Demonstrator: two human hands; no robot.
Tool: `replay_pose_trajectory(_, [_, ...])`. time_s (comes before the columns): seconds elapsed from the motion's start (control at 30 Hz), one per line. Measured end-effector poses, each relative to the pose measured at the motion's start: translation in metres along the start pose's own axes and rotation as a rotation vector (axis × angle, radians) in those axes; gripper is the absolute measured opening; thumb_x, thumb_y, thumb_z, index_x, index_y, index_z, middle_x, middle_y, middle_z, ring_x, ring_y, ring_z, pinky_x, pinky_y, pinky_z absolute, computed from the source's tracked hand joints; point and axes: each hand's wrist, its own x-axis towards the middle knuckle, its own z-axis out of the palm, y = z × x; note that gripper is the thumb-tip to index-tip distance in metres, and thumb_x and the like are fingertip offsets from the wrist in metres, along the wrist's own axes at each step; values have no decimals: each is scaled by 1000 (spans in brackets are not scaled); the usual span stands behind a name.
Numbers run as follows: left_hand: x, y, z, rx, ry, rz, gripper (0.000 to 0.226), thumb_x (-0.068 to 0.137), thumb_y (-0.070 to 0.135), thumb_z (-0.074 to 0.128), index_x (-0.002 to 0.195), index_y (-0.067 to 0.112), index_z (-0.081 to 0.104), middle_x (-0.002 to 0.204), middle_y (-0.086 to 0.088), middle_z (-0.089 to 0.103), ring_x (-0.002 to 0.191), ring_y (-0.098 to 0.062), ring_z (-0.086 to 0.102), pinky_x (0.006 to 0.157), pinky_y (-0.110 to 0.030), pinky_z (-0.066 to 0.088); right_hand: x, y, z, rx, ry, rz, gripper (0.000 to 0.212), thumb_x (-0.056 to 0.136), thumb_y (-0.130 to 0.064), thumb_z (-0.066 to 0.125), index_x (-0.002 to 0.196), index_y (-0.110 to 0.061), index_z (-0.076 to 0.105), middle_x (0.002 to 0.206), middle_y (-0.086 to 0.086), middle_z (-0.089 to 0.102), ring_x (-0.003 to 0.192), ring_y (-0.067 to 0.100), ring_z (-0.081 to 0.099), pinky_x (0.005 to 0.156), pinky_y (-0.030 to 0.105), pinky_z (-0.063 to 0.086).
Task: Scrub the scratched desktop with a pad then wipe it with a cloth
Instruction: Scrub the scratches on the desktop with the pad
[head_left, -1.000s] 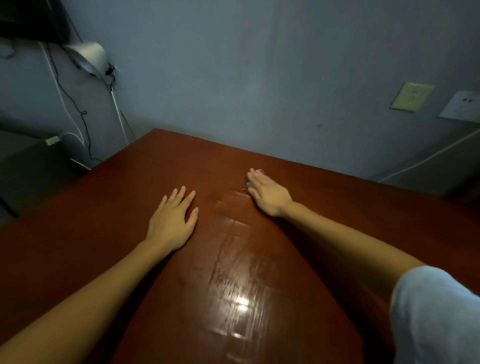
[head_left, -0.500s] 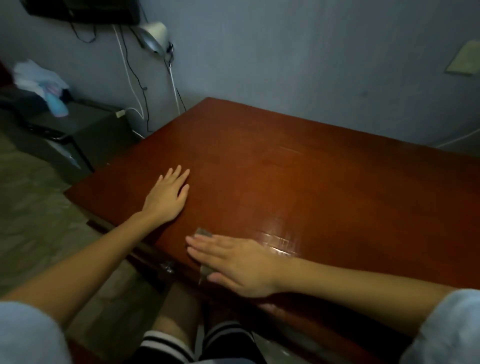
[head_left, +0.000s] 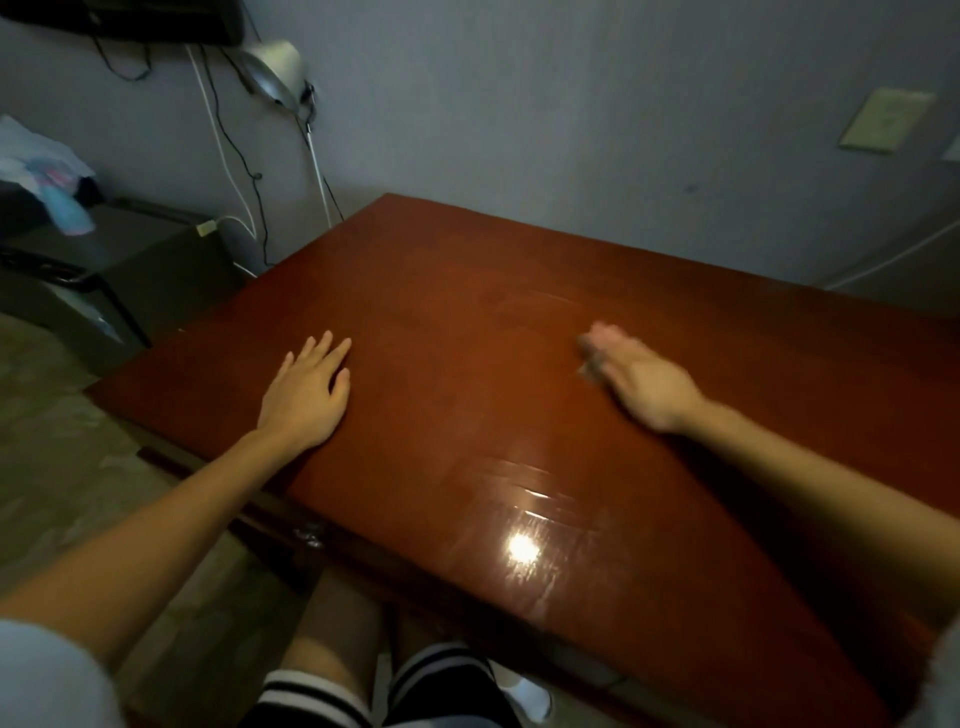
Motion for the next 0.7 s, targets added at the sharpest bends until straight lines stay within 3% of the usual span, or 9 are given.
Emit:
replay_pose_trajectory(0.07, [0, 0, 0, 1, -2, -5, 49, 103, 34, 26, 151, 24, 23, 159, -1, 16, 147, -17, 10, 118, -35, 5, 23, 29, -13, -27, 3, 269, 58, 102, -47, 17, 152, -18, 15, 160, 4, 9, 147, 16, 8, 117, 29, 5])
replay_pose_trajectory(0.13, [0, 1, 0, 1, -3, -10, 49, 103, 35, 26, 151, 25, 23, 159, -1, 16, 147, -17, 10, 118, -35, 5, 32, 19, -10, -54, 2, 314, 68, 97, -57, 18, 152, -17, 13, 160, 3, 7, 147, 17, 6, 117, 33, 7])
replay_pose_trajectory(0.2, [1, 0, 0, 0, -3, -11, 49, 103, 35, 26, 151, 25, 23, 159, -1, 16, 147, -17, 10, 118, -34, 5, 24, -21, 2, -47, -14, 181, 80, 89, -70, 15, 152, -21, 15, 160, 0, 8, 147, 14, 7, 118, 30, 8])
replay_pose_trajectory(0.27, [1, 0, 1, 0, -4, -12, 49, 103, 35, 26, 151, 25, 23, 159, -1, 16, 147, -17, 10, 118, -34, 4, 1, -75, 19, -21, 1, -83, 93, 79, -81, 4, 151, -24, 20, 159, -3, 15, 146, 11, 11, 119, 29, 14])
replay_pose_trajectory(0.3, [1, 0, 0, 1, -7, -12, 49, 103, 35, 26, 151, 25, 22, 159, -1, 15, 147, -17, 10, 118, -34, 4, -16, -102, 28, -3, -8, -241, 91, 80, -80, 7, 150, -24, 24, 158, -2, 19, 145, 11, 15, 119, 30, 18])
replay_pose_trajectory(0.4, [2, 0, -1, 8, -14, -3, 49, 103, 34, 27, 151, 24, 22, 159, -1, 15, 147, -18, 11, 118, -35, 5, -58, -161, 48, 58, -34, -659, 60, 96, -47, 36, 148, -17, 32, 156, 2, 26, 145, 14, 20, 118, 30, 20])
replay_pose_trajectory(0.47, [3, 0, -3, 1, -17, 6, 49, 103, 34, 28, 151, 23, 24, 159, -2, 17, 147, -18, 12, 118, -35, 6, -70, -173, 50, 164, -75, -827, 49, 99, -29, 44, 145, -13, 38, 154, 5, 31, 144, 15, 23, 118, 32, 23])
replay_pose_trajectory(0.6, [20, 3, -10, 2, -22, 12, 52, 102, 35, 34, 151, 23, 23, 159, -4, 16, 147, -19, 14, 117, -35, 9, -74, -165, 38, 297, -229, -995, 34, 99, -12, 45, 130, -3, 55, 144, 10, 47, 139, 18, 36, 110, 37, 36])
replay_pose_trajectory(0.7, [47, 5, -14, 2, -21, 11, 55, 101, 34, 38, 152, 23, 20, 159, -4, 12, 147, -19, 10, 117, -35, 9, -57, -142, 11, 388, -203, -868, 34, 100, -11, 42, 130, -4, 55, 139, 8, 52, 130, 15, 48, 106, 32, 42])
